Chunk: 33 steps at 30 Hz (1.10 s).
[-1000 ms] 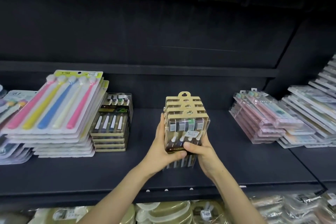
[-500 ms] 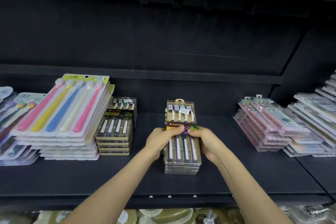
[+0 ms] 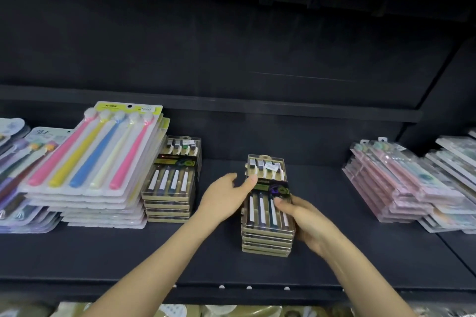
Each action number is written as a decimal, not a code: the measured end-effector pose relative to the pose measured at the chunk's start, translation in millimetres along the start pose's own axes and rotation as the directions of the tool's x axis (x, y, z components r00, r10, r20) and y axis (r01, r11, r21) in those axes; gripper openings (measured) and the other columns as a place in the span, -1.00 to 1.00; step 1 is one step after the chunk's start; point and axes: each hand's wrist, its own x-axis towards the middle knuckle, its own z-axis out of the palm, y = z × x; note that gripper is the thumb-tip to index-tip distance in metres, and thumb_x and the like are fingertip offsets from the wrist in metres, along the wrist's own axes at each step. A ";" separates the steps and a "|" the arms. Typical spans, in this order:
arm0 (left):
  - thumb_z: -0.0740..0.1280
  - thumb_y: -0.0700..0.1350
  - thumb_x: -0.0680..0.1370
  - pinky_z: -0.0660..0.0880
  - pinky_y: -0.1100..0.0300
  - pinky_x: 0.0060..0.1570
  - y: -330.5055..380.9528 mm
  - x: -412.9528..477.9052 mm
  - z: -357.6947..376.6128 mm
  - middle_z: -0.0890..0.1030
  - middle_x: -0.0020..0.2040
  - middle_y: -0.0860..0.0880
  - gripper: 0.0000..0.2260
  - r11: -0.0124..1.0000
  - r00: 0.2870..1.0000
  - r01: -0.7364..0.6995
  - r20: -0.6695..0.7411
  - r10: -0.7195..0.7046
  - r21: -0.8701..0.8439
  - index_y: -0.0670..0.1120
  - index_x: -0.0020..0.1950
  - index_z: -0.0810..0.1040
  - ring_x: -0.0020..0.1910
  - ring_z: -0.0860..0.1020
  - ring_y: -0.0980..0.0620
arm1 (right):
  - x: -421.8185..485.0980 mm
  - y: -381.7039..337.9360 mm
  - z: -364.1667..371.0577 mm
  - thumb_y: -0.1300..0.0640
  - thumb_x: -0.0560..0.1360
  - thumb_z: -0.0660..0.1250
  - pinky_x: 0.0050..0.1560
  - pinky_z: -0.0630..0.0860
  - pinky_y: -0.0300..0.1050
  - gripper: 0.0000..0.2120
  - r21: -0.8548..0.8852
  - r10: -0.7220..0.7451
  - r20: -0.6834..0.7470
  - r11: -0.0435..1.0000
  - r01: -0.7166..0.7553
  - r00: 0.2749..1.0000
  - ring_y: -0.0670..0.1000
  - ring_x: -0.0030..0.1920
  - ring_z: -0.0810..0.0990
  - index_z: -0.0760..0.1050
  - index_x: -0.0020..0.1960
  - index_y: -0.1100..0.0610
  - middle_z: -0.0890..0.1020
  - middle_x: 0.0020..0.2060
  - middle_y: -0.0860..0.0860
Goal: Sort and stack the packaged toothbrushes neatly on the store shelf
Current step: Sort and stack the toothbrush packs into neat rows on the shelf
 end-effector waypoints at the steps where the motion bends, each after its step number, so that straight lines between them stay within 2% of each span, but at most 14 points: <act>1: 0.20 0.27 0.53 0.35 0.19 0.23 -5.3 -7.4 -10.4 0.50 0.33 -0.01 -0.43 0.992 0.990 -0.091 -0.103 0.100 0.088 -0.05 0.41 0.41 0.29 0.47 0.02 | -1.1 4.0 1.1 0.09 0.56 0.31 0.03 0.55 -0.04 -0.80 0.028 -0.017 -0.009 0.999 0.018 1.000 0.02 -0.03 0.69 0.54 0.17 0.06 0.72 -0.05 0.01; 3: 0.23 0.12 0.57 0.31 0.25 0.20 -18.9 -19.1 -32.3 0.54 0.28 -0.01 -0.59 0.936 0.913 -0.244 -0.264 0.310 0.255 -0.05 0.34 0.50 0.25 0.48 0.02 | 1.5 6.1 5.1 0.12 0.56 0.31 -0.01 0.54 -0.06 -0.81 0.063 -0.040 -0.037 0.997 0.042 0.999 0.02 -0.05 0.70 0.55 0.16 0.10 0.72 -0.06 0.03; 5: 0.27 -0.03 0.58 0.29 0.25 0.21 -32.3 -23.0 -50.1 0.53 0.28 -0.05 -0.66 0.880 0.868 -0.256 -0.306 0.392 0.401 -0.10 0.32 0.51 0.26 0.46 -0.03 | 7.9 2.5 13.0 0.14 0.58 0.29 -0.08 0.54 -0.09 -0.82 0.077 -0.035 -0.036 0.996 0.037 0.999 0.02 -0.07 0.70 0.55 0.15 0.13 0.72 -0.07 0.04; 7: 0.25 -0.09 0.58 0.26 0.19 0.29 -42.7 -23.3 -59.7 0.45 0.35 -0.09 -0.62 0.846 0.880 -0.208 -0.284 0.381 0.492 -0.14 0.39 0.44 0.32 0.41 -0.06 | 18.3 -2.2 24.7 0.16 0.58 0.28 -0.14 0.55 -0.11 -0.83 0.079 -0.026 -0.027 0.997 0.028 0.999 0.02 -0.09 0.70 0.55 0.14 0.14 0.72 -0.08 0.04; 10: 0.20 -0.08 0.61 0.15 0.15 0.39 -54.2 -20.0 -61.7 0.28 0.47 -0.12 -0.54 0.801 0.901 -0.173 -0.235 0.363 0.573 -0.13 0.50 0.25 0.43 0.26 -0.09 | 37.4 -11.1 46.9 0.18 0.58 0.29 -0.11 0.57 -0.10 -0.83 0.091 -0.018 -0.012 0.996 0.019 1.000 0.04 -0.06 0.69 0.55 0.14 0.16 0.72 -0.08 0.06; 13: 0.13 0.00 0.63 -0.06 0.09 0.48 -64.1 -15.1 -60.5 0.11 0.55 -0.11 -0.47 0.757 0.921 -0.148 -0.190 0.340 0.637 -0.10 0.56 0.08 0.53 0.04 -0.10 | 55.1 -18.3 70.4 0.19 0.58 0.29 0.01 0.57 -0.03 -0.82 0.088 -0.016 0.013 0.996 0.015 1.000 0.07 0.00 0.66 0.54 0.16 0.17 0.70 -0.01 0.09; 15: 0.13 0.00 0.62 -0.17 0.09 0.48 -69.8 -13.1 -61.2 0.07 0.57 -0.10 -0.45 0.721 0.920 -0.143 -0.177 0.349 0.678 -0.10 0.56 0.05 0.55 -0.02 -0.09 | 64.1 -21.3 84.6 0.18 0.58 0.30 0.16 0.54 0.05 -0.81 0.076 -0.018 0.018 0.997 0.017 1.000 0.10 0.06 0.64 0.54 0.18 0.17 0.68 0.04 0.10; 18: 0.20 -0.05 0.55 -0.31 0.14 0.43 -77.6 -13.8 -64.1 0.02 0.58 -0.06 -0.36 0.690 0.921 -0.160 -0.146 0.362 0.706 -0.10 0.57 0.01 0.55 -0.07 -0.05 | 73.7 -24.2 97.0 0.17 0.57 0.31 0.24 0.50 0.09 -0.80 0.051 -0.016 0.015 0.999 0.015 1.000 0.11 0.09 0.63 0.54 0.17 0.16 0.67 0.05 0.10; 21: 0.23 -0.03 0.50 -0.41 0.20 0.36 -83.7 -15.8 -65.9 -0.03 0.58 -0.04 -0.29 0.676 0.917 -0.198 -0.110 0.384 0.710 -0.08 0.58 -0.03 0.55 -0.13 -0.02 | 78.4 -26.5 99.3 0.18 0.56 0.32 0.16 0.54 0.05 -0.89 0.033 0.000 0.011 0.999 -0.001 1.000 0.09 0.01 0.65 0.56 0.07 0.15 0.69 -0.02 0.09; 27: 0.23 -0.06 0.48 -0.39 0.18 0.39 -87.2 -15.3 -65.7 -0.01 0.58 -0.06 -0.28 0.638 0.907 -0.209 -0.097 0.409 0.741 -0.09 0.57 -0.02 0.55 -0.12 -0.04 | 78.3 -27.6 99.8 0.17 0.56 0.31 0.10 0.56 0.03 -0.84 0.026 0.016 0.012 1.000 -0.016 1.000 0.08 -0.03 0.66 0.54 0.12 0.17 0.70 -0.06 0.08; 30: 0.25 -0.07 0.47 -0.35 0.15 0.40 -83.9 -16.3 -66.2 -0.01 0.58 -0.08 -0.28 0.648 0.912 -0.205 -0.097 0.398 0.733 -0.10 0.57 -0.01 0.55 -0.11 -0.05 | 69.8 -27.8 100.3 0.11 0.56 0.32 0.27 0.48 0.08 -0.70 0.012 0.000 0.009 1.000 0.000 1.000 0.08 0.10 0.62 0.49 0.26 0.17 0.66 0.09 0.09; 32: 0.25 -0.07 0.48 -0.31 0.10 0.44 -78.1 -18.2 -66.9 0.02 0.57 -0.09 -0.29 0.654 0.912 -0.214 -0.092 0.401 0.726 -0.09 0.57 0.01 0.55 -0.10 -0.08 | 58.3 -26.5 97.5 0.00 0.54 0.35 0.37 0.35 -0.02 -0.50 -0.055 -0.045 -0.058 0.998 0.041 0.997 0.05 0.28 0.50 0.36 0.42 0.14 0.52 0.31 0.05; 33: 0.25 -0.08 0.48 -0.29 0.07 0.46 -74.1 -19.5 -66.0 0.05 0.57 -0.11 -0.31 0.656 0.907 -0.231 -0.085 0.412 0.719 -0.09 0.57 0.03 0.55 -0.08 -0.10 | 50.0 -25.5 93.8 -0.05 0.53 0.36 0.36 0.31 -0.11 -0.41 -0.091 -0.086 -0.116 0.993 0.075 0.990 0.04 0.35 0.43 0.29 0.47 0.13 0.44 0.38 0.03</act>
